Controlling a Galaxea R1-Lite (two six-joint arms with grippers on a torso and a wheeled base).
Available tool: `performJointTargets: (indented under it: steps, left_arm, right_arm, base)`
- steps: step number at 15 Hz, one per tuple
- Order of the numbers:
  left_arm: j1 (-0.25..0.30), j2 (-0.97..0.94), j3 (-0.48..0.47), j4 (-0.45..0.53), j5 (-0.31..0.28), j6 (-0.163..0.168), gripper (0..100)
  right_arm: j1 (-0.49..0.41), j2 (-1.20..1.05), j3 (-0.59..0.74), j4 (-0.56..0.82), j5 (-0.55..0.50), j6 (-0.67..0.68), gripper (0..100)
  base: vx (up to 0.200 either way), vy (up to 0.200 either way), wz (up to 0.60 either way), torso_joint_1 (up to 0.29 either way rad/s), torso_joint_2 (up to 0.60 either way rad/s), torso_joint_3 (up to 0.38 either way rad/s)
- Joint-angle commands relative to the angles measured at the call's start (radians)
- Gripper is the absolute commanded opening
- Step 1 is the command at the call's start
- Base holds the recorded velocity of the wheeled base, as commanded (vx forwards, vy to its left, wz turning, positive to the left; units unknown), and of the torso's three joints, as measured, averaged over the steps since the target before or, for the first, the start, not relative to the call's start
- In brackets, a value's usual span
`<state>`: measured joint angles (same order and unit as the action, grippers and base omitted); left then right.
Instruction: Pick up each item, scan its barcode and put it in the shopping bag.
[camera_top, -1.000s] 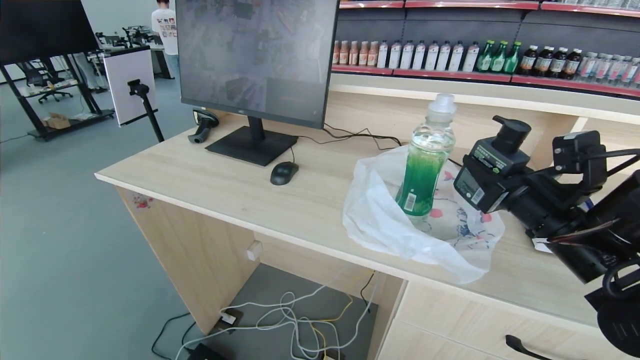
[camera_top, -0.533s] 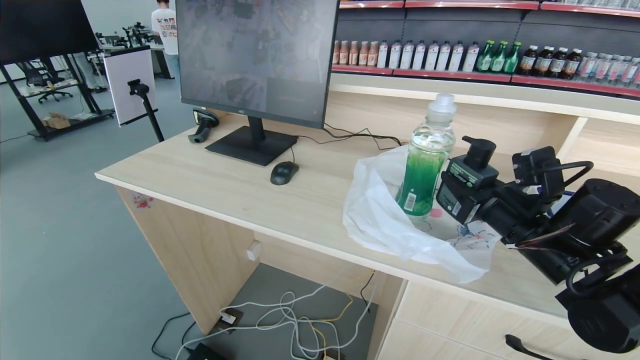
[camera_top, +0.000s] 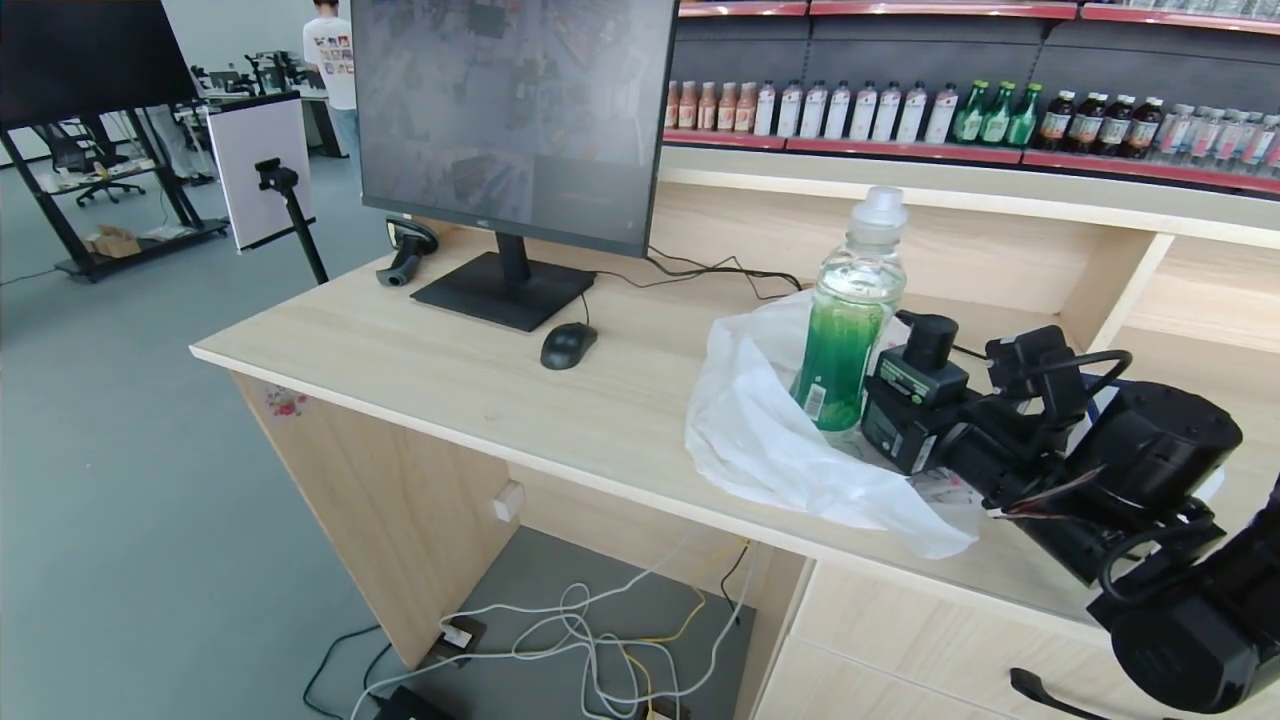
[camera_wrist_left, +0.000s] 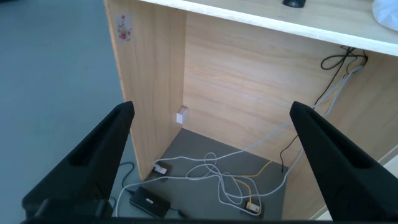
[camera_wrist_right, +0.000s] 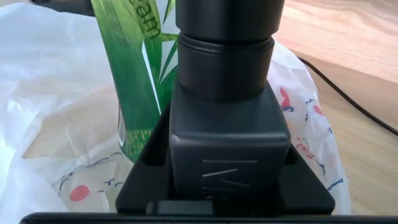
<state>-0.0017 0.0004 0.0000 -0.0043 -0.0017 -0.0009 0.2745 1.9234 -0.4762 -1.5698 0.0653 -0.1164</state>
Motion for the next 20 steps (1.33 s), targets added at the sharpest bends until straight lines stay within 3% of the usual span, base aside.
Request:
performJointTargets:
  steps: [1,14,15,20]
  left_arm:
    - [0.0,0.0,0.0,0.0,0.0,-0.001,100]
    - [0.0,0.0,0.0,0.0,0.0,-0.002,100]
    - [0.0,0.0,0.0,0.0,0.0,-0.002,100]
    - [0.0,0.0,0.0,0.0,0.0,-0.001,100]
  right_arm:
    - [0.003,0.026,0.001,-0.001,0.001,0.0,0]
    - [0.025,0.048,0.031,-0.001,0.001,0.006,0]
    - [0.025,0.046,0.034,-0.001,0.001,0.006,100]
    - [0.023,-0.001,0.054,-0.001,0.002,0.03,100]
  base:
    - [0.0,0.0,0.0,0.0,0.0,0.0]
    - [0.0,0.0,0.0,0.0,0.0,0.0]
    - [0.0,0.0,0.0,0.0,0.0,0.0]
    - [0.0,0.0,0.0,0.0,0.0,0.0]
